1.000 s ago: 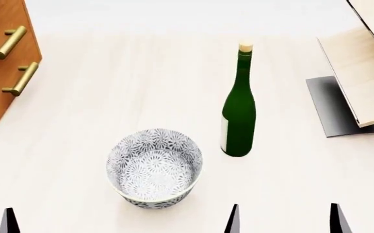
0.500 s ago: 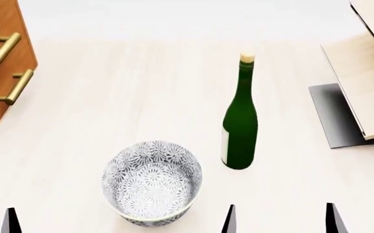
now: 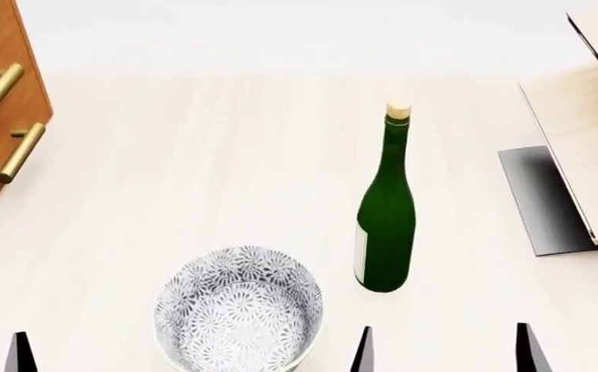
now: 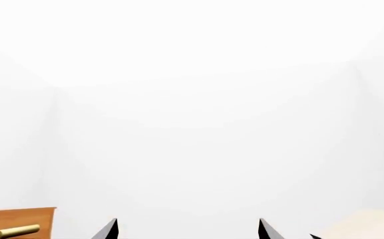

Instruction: Put the wine bottle on the wine rack.

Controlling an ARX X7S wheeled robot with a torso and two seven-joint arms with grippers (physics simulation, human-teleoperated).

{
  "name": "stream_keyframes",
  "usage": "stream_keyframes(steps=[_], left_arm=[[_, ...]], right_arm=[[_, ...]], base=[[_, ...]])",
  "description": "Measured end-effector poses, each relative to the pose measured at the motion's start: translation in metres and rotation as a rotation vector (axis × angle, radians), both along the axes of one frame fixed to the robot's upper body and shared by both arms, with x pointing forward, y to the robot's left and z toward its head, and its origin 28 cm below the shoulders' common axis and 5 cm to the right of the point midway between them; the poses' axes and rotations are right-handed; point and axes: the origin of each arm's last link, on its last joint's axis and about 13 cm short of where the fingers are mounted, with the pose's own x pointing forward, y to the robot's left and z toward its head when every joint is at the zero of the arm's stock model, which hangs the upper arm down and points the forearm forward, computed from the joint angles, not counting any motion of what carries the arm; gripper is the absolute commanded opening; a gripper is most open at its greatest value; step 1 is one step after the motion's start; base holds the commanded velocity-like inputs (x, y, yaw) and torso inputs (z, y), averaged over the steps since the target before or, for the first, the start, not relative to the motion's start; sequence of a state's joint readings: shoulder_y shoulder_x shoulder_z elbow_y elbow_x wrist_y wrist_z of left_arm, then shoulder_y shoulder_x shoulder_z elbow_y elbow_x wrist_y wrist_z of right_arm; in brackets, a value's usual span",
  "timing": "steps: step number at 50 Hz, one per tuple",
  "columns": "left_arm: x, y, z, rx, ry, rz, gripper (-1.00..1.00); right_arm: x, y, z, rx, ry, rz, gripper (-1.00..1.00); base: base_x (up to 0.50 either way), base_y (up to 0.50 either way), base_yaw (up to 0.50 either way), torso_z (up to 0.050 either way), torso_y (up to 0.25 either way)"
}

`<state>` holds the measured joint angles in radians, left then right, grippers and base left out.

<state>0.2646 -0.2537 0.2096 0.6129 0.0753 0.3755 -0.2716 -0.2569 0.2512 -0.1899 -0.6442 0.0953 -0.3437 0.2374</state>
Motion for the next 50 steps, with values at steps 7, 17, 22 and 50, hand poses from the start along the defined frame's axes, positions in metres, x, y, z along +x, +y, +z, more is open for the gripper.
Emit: stream_keyframes(steps=[7, 17, 22, 50], left_arm=[[-0.0001, -0.0001, -0.0001, 0.000, 0.001, -0.001, 1.00], [-0.0001, -0.0003, 0.0001, 0.001, 0.001, -0.002, 1.00], [-0.0001, -0.0004, 0.0001, 0.001, 0.001, -0.003, 1.00], [-0.0006, -0.0009, 0.0001, 0.000, 0.003, -0.005, 1.00]], right_arm=[[0.0000, 0.0002, -0.0005, -0.001, 0.001, 0.001, 1.00], [0.0004, 0.0003, -0.0008, -0.002, 0.004, 0.003, 1.00], [0.0005, 0.0005, -0.0011, -0.003, 0.005, 0.004, 1.00], [0.0005, 0.0013, -0.0023, -0.006, 0.013, 0.008, 1.00]], base=[[0.11, 0.00, 0.00, 0.000, 0.000], [0.11, 0.00, 0.00, 0.000, 0.000], [0.11, 0.00, 0.00, 0.000, 0.000], [0.11, 0.00, 0.00, 0.000, 0.000]])
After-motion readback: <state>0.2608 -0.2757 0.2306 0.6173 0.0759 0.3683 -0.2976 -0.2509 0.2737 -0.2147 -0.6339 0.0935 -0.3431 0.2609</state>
